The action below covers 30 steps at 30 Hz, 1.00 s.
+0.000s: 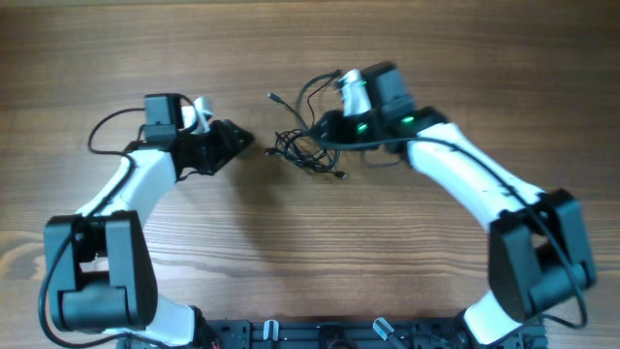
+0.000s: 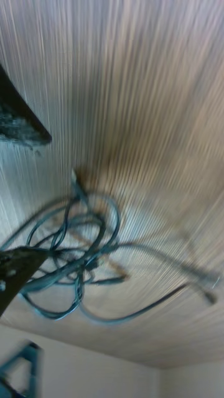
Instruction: Untangle cables
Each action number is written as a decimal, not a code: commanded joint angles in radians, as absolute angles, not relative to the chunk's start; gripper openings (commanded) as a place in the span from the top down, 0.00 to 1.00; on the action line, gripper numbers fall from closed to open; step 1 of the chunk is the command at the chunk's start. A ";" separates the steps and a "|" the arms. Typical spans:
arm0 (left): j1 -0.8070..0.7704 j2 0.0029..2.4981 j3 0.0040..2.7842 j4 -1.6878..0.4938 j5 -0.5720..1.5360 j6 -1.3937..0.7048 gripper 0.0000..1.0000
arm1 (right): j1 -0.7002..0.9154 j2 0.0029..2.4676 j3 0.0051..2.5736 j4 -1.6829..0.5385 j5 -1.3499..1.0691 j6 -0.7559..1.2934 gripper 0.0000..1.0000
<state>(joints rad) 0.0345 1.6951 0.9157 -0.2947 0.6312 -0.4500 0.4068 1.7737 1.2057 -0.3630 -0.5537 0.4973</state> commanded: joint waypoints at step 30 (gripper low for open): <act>-0.109 1.674 0.931 -0.316 0.157 -0.374 0.79 | 0.307 1.729 1.182 -0.464 -0.539 0.498 0.27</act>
